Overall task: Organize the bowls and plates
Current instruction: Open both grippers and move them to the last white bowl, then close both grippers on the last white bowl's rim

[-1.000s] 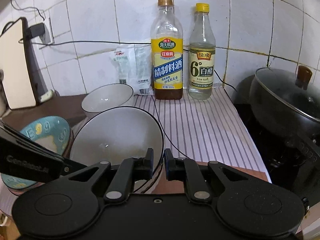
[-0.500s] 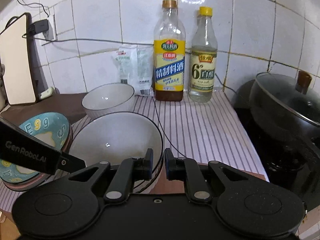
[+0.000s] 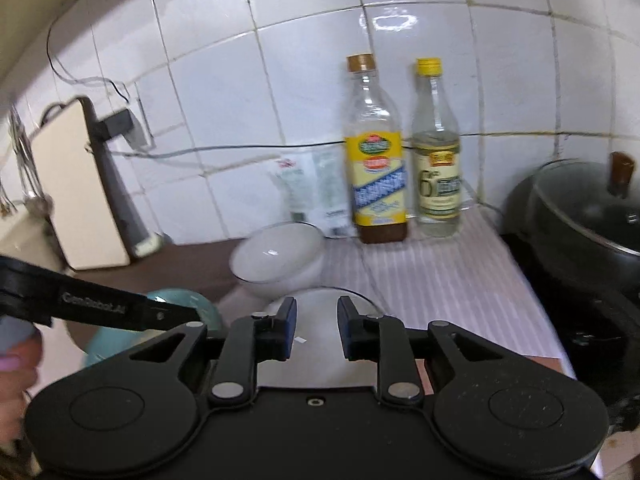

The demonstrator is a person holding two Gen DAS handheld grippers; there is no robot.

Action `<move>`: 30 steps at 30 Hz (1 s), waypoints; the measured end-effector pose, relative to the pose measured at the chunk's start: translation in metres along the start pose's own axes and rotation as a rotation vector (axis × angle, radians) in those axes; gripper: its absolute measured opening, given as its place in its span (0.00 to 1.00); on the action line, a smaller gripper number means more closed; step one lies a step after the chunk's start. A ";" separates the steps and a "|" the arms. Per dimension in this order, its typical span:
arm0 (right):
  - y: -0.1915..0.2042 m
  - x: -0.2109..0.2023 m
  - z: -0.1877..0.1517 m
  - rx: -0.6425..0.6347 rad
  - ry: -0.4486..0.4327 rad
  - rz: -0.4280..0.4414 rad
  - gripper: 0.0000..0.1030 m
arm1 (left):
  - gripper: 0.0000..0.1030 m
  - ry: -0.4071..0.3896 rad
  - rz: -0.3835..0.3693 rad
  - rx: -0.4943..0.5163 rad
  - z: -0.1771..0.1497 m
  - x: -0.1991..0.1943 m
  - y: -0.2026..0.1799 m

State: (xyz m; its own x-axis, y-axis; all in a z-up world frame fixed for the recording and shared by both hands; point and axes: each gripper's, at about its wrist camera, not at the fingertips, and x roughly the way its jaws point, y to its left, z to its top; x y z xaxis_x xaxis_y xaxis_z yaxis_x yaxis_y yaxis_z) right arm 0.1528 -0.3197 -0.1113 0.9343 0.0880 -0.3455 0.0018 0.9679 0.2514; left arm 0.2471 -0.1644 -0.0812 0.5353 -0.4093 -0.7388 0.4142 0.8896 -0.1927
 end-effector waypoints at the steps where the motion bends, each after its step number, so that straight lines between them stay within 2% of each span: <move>1: 0.002 0.004 0.004 0.010 0.005 0.019 0.27 | 0.23 -0.019 0.003 -0.003 0.003 -0.003 0.004; 8: 0.010 0.050 0.030 0.031 0.056 0.070 0.35 | 0.30 -0.108 0.028 -0.020 0.023 0.001 0.027; 11: 0.003 0.077 0.036 0.101 0.102 0.074 0.37 | 0.41 -0.129 0.033 -0.025 0.027 0.011 0.034; 17: -0.015 0.126 0.047 0.272 0.231 0.033 0.38 | 0.43 -0.122 0.054 -0.056 0.032 0.046 0.042; 22: -0.031 0.155 0.053 0.379 0.321 -0.011 0.39 | 0.44 -0.087 0.058 -0.091 0.045 0.077 0.049; 27: -0.037 0.176 0.059 0.411 0.369 -0.048 0.39 | 0.44 -0.001 0.032 -0.144 0.057 0.109 0.063; 30: -0.039 0.188 0.062 0.414 0.389 -0.075 0.39 | 0.44 0.041 0.051 -0.137 0.062 0.123 0.066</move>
State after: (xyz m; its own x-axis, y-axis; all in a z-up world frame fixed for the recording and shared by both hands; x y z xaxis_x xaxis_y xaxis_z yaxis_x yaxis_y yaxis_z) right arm 0.3508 -0.3559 -0.1305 0.7260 0.1787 -0.6640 0.2757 0.8090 0.5191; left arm 0.3860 -0.1686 -0.1446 0.5216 -0.3567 -0.7750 0.2815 0.9295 -0.2384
